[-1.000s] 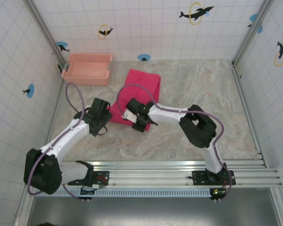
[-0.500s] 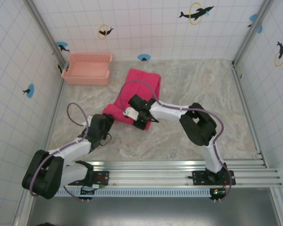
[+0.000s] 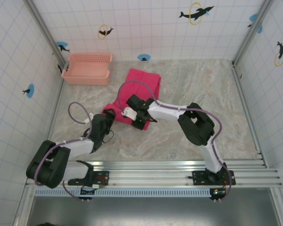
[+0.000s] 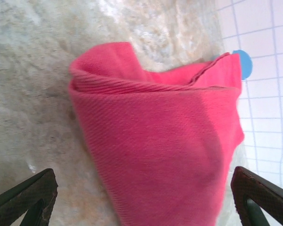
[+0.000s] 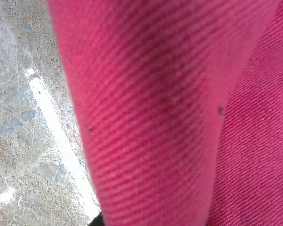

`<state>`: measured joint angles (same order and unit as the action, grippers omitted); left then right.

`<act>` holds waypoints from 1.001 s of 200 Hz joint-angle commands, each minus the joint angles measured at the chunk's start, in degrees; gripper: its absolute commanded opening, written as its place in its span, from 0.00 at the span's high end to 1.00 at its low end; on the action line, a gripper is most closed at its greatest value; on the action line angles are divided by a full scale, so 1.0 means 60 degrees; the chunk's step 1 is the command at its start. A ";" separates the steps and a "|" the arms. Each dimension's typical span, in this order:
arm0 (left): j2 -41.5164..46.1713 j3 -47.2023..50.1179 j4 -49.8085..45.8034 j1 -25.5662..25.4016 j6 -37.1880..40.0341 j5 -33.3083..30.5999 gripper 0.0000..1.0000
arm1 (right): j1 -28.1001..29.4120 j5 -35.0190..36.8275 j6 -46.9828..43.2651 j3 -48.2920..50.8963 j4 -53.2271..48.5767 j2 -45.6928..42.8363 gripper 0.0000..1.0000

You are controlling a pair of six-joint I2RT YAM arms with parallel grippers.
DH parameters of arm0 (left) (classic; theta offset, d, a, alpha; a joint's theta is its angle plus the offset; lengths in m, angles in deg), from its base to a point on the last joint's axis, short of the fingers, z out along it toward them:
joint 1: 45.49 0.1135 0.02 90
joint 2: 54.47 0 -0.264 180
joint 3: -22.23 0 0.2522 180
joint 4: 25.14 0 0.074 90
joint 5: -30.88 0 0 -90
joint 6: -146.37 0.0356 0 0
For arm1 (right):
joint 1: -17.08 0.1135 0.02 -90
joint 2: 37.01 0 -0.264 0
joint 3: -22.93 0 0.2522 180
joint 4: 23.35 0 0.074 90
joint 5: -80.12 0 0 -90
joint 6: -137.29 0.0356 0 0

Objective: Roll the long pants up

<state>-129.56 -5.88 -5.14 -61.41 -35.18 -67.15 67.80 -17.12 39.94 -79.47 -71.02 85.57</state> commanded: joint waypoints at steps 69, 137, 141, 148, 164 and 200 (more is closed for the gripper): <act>-0.6683 -0.0022 0.7733 -0.0056 -0.0632 0.0430 0.49 | 0.0279 -0.0250 -0.0038 0.0829 -0.1394 0.1382 1.00; -0.2952 -0.1244 -0.1121 0.0105 -0.0400 0.0629 1.00 | 0.0352 -0.0228 -0.0113 0.0762 -0.1467 0.1358 1.00; -0.2526 -0.1705 -0.2640 0.0105 -0.0304 0.0564 1.00 | 0.0352 -0.0211 -0.0121 0.0778 -0.1467 0.1353 1.00; -0.1933 -0.2685 -0.5576 0.0105 -0.0207 0.0282 1.00 | 0.0351 -0.0213 -0.0122 0.0797 -0.1467 0.1315 1.00; -0.1633 -0.4588 -0.9845 0.0103 0.0020 -0.0341 1.00 | 0.0351 -0.0201 -0.0151 0.0799 -0.1468 0.1257 1.00; -0.3081 -0.6454 -1.3093 0.0179 -0.0889 0.0353 1.00 | 0.0359 -0.0088 -0.0195 0.0857 -0.1442 0.1008 1.00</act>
<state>-143.28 -39.19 -53.36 -61.24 -37.02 -66.45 69.57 -19.94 39.48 -79.51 -68.22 85.82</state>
